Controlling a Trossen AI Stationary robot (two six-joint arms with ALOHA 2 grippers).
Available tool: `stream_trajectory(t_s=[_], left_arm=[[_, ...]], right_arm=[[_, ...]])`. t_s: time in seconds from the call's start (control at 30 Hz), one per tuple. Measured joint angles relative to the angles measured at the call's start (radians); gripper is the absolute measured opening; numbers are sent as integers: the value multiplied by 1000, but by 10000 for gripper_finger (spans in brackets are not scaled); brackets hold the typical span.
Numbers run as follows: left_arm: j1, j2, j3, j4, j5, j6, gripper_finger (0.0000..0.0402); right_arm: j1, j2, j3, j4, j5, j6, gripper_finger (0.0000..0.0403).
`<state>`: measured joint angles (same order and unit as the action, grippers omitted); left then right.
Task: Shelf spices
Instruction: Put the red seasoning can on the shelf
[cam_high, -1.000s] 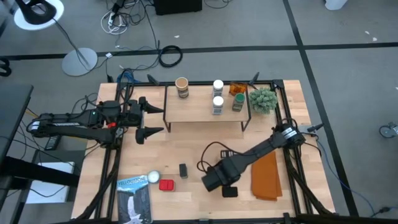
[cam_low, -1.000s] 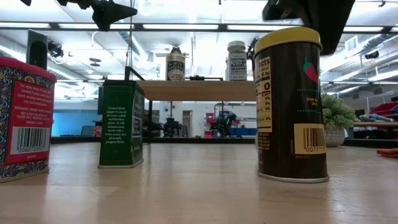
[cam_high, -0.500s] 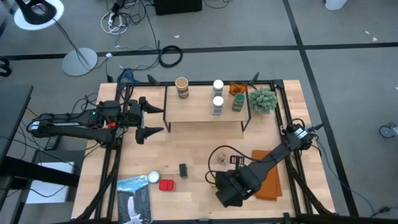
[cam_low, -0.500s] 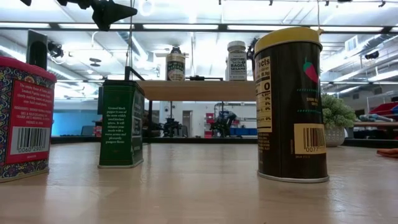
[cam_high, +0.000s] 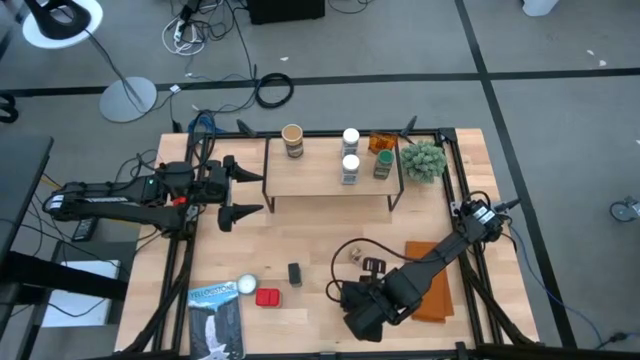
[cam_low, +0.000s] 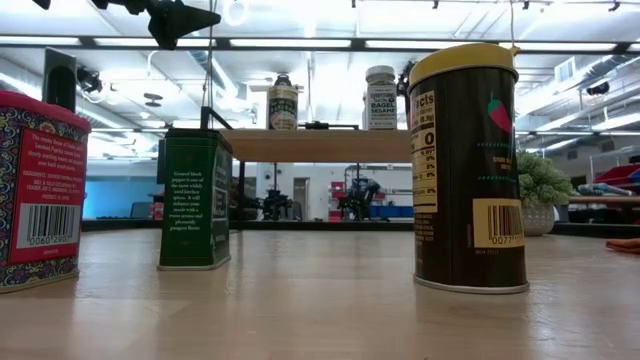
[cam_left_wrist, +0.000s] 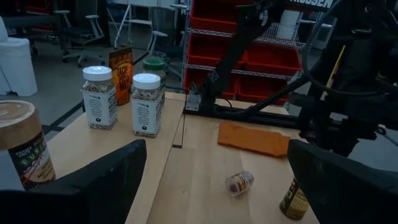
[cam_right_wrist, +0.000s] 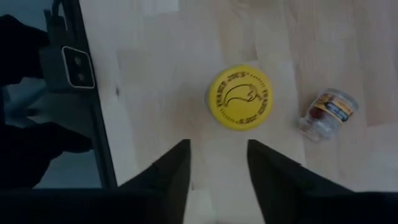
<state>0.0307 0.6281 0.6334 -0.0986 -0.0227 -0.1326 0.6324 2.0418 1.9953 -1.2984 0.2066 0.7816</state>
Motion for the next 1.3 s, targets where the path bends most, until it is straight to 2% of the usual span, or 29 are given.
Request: stream_trajectory(t_s=[0.17, 0.33, 0.6, 0.73, 0.9, 1.07, 1.3], left_arm=[[0, 0, 0, 0, 0, 0, 396], [0, 0, 0, 0, 0, 0, 396], [0, 0, 0, 0, 0, 0, 396], [0, 0, 0, 0, 0, 0, 396], [0, 0, 0, 0, 0, 0, 396], [0, 0, 0, 0, 0, 0, 396], [0, 0, 0, 5, 0, 0, 396]], right_arm=[[-20, 0, 0, 0, 0, -38, 221], [-41, 0, 0, 21, -21, -153, 280], [-80, 0, 0, 45, -27, -246, 335], [-105, 0, -1, 102, -16, -329, 342], [-151, 1, -1, 313, 10, -483, 331], [-193, 5, -3, 499, 10, -560, 313], [-232, 115, -7, 712, -2, -610, 293]])
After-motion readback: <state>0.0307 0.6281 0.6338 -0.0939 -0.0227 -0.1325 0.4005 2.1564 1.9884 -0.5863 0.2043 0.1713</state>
